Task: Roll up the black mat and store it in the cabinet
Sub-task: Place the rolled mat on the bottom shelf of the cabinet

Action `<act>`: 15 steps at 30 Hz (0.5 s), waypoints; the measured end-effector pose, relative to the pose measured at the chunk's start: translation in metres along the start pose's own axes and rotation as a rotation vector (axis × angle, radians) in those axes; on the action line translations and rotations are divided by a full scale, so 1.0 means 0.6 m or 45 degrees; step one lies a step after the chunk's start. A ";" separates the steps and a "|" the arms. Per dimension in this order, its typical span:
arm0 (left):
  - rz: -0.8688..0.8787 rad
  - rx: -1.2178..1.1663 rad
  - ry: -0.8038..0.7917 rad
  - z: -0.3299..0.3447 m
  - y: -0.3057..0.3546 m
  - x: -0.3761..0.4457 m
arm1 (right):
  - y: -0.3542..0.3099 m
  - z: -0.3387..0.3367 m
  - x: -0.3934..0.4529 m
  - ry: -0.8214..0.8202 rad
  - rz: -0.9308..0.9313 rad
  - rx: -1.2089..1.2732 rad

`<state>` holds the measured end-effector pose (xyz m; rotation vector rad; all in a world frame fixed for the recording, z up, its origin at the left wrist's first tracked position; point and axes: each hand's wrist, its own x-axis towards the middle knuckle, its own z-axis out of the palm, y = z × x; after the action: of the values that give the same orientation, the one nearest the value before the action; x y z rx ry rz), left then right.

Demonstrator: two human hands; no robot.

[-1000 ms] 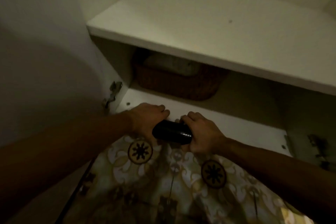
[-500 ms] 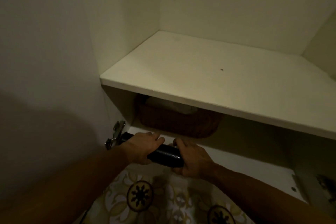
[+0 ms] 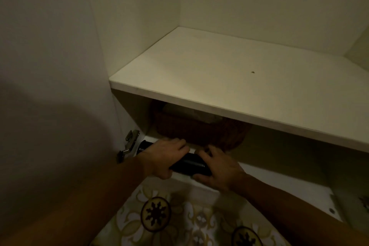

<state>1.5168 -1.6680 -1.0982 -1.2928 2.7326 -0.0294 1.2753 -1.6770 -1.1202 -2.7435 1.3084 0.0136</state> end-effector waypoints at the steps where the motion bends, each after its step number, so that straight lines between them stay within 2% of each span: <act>1: -0.033 -0.010 -0.005 0.002 0.004 0.001 | 0.004 0.001 0.000 0.007 0.015 -0.036; 6: -0.140 0.036 -0.066 0.021 0.025 0.007 | 0.002 0.011 -0.004 0.075 -0.008 -0.119; 10: -0.143 0.183 0.011 0.037 0.038 0.009 | 0.000 0.014 -0.006 0.088 -0.053 -0.143; 15: -0.282 0.186 0.060 0.026 0.040 0.025 | 0.002 0.001 -0.001 0.134 0.053 -0.141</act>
<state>1.4909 -1.6638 -1.1168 -1.5614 2.5542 -0.2769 1.2742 -1.6772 -1.1209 -2.8440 1.4331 -0.0578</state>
